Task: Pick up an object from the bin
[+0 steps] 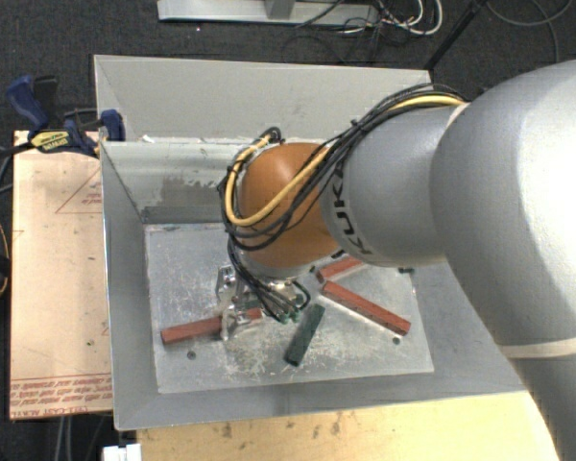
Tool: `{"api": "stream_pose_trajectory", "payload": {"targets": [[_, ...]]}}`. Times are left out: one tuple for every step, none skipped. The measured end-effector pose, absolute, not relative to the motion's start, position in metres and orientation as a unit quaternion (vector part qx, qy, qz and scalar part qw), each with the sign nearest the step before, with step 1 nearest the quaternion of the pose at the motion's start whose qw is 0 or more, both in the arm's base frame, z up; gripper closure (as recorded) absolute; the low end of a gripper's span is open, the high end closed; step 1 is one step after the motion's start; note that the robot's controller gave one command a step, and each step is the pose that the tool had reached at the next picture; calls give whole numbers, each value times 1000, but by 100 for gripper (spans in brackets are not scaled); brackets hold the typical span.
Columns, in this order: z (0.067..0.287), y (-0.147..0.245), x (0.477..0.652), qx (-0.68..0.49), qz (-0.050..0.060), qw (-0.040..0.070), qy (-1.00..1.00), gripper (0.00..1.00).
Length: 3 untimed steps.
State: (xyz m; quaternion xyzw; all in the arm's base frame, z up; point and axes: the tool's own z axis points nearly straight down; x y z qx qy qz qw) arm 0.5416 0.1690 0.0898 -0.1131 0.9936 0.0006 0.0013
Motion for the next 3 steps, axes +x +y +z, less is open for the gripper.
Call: {"api": "stream_pose_trajectory", "payload": {"targets": [[135,161,565,-111,1,0,994,100],[191,172,561,-110,0,-1,994,100],[232,175,568,-66,2,2,998,100]]}}
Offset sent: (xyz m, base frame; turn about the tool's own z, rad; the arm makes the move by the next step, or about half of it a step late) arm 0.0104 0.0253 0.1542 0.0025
